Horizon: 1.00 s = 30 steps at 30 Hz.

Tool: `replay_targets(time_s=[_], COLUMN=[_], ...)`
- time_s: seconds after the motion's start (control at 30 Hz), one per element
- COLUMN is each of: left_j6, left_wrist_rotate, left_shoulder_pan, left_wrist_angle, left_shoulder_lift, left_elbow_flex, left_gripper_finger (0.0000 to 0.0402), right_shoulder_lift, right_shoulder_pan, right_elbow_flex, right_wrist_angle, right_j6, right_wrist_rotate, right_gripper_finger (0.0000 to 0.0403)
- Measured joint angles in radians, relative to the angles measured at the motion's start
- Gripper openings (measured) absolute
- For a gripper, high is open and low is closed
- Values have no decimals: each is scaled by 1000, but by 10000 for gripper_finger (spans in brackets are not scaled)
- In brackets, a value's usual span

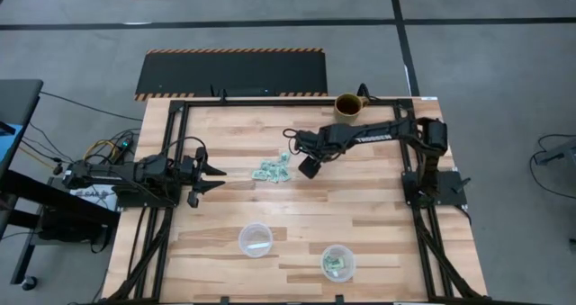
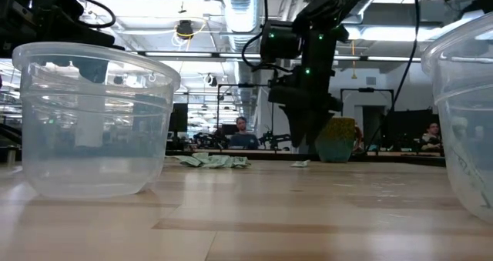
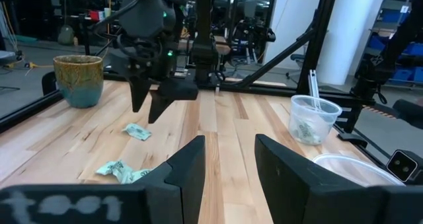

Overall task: Pick and place items into bin
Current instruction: Put the stevia packet into the right transparent bin

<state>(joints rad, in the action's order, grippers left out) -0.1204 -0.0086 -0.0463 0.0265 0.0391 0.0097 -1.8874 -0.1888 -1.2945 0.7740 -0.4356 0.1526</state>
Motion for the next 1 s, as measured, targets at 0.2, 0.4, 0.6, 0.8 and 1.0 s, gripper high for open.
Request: replay_targets(time_s=[0.2, 0.4, 0.6, 0.8, 1.0], left_j6=[0, 0, 0, 0, 0], left_wrist_rotate=[0, -1, -1, -1, -1], left_shoulder_pan=[0, 0, 0, 0, 0], left_wrist_angle=[0, 0, 0, 0, 0], left_shoulder_lift=[0, 0, 0, 0, 0], left_elbow_flex=[0, 0, 0, 0, 0], left_gripper_finger=[121, 121, 121, 121, 121], right_shoulder_lift=[0, 0, 0, 0, 0], right_shoulder_pan=[-11, -20, -31, -36, -36], right_elbow_flex=[0, 15, 44, 105, 142], right_wrist_angle=[-19, -50, -63, -140, -218], right_j6=[0, 0, -7, -9, -9], right_wrist_rotate=[-2, -5, -6, -24, -24], right_gripper_finger=[239, 239, 239, 239, 239])
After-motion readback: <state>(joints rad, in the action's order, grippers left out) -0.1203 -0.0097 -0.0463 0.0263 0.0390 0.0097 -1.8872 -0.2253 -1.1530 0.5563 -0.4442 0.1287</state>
